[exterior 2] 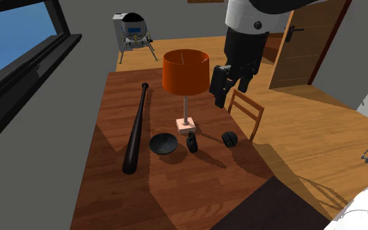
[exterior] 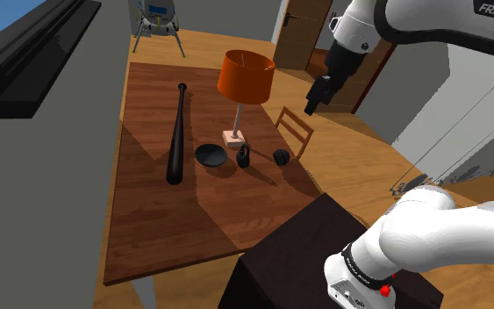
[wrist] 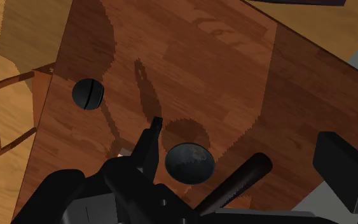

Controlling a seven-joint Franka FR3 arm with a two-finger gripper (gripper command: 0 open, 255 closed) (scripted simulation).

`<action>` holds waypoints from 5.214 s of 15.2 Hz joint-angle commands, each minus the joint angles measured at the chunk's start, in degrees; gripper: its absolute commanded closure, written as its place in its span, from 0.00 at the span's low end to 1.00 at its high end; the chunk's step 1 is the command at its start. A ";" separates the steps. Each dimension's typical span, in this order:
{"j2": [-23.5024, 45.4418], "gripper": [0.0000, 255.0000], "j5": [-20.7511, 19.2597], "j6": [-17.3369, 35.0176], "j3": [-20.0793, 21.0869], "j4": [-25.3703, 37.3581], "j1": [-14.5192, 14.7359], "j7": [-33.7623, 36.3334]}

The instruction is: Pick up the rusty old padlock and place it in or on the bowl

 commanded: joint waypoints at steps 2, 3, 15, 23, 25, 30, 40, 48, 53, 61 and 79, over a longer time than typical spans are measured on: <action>1.31 0.00 -0.11 1.77 -0.27 -0.63 -0.21 -0.08; 2.68 0.00 -0.21 3.53 -0.53 -1.19 -0.42 -0.16; 23.70 0.00 -0.79 23.35 -3.63 -2.04 -2.63 -1.24; 40.66 0.00 0.28 33.53 -5.46 3.31 -3.75 -2.55; 45.06 0.00 0.81 35.51 -5.80 5.35 -4.06 -3.00; 56.13 0.00 2.44 39.35 -6.32 11.63 -5.03 -4.23; 78.59 0.00 5.46 42.04 -6.08 29.43 -7.92 -6.01; 86.90 0.00 6.14 44.02 -5.69 35.31 -8.79 -6.29; 88.47 0.00 6.24 45.16 -5.57 35.75 -8.85 -6.36; 88.47 1.00 6.24 45.15 -5.57 35.75 -8.85 -6.35; 81.68 1.00 5.74 40.31 -6.07 33.81 -8.50 -5.99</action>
